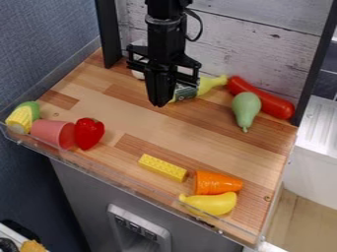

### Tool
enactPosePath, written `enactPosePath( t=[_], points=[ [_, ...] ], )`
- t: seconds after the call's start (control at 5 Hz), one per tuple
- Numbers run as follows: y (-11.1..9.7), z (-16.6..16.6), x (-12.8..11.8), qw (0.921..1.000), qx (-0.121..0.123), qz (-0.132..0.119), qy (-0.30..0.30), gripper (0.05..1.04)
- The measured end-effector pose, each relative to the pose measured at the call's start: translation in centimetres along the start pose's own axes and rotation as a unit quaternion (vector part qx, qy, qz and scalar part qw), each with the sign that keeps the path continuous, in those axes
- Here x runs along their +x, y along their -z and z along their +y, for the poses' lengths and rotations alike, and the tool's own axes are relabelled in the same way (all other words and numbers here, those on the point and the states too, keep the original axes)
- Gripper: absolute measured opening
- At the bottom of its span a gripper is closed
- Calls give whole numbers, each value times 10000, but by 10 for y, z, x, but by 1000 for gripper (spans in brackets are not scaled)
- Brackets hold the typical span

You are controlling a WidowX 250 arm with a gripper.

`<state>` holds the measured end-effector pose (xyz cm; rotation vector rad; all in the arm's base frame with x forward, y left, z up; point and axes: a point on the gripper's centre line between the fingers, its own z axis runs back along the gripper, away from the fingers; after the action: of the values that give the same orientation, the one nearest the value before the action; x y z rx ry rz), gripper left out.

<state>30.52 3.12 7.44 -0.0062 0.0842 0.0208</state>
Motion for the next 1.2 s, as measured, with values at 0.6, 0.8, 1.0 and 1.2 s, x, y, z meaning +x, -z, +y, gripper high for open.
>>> enactPosePath(
  t=[0.6, 0.8, 1.0, 1.2],
  points=[
    [8, -57, 49, 9751, 9, 10, -2217, 260],
    [7, -83, 63, 9701, 31, 31, -2429, 496],
    [4, -110, 68, 9772, 52, 28, -2123, 795],
    [5, -127, 67, 9881, 92, 42, -1532, 996]
  ],
)
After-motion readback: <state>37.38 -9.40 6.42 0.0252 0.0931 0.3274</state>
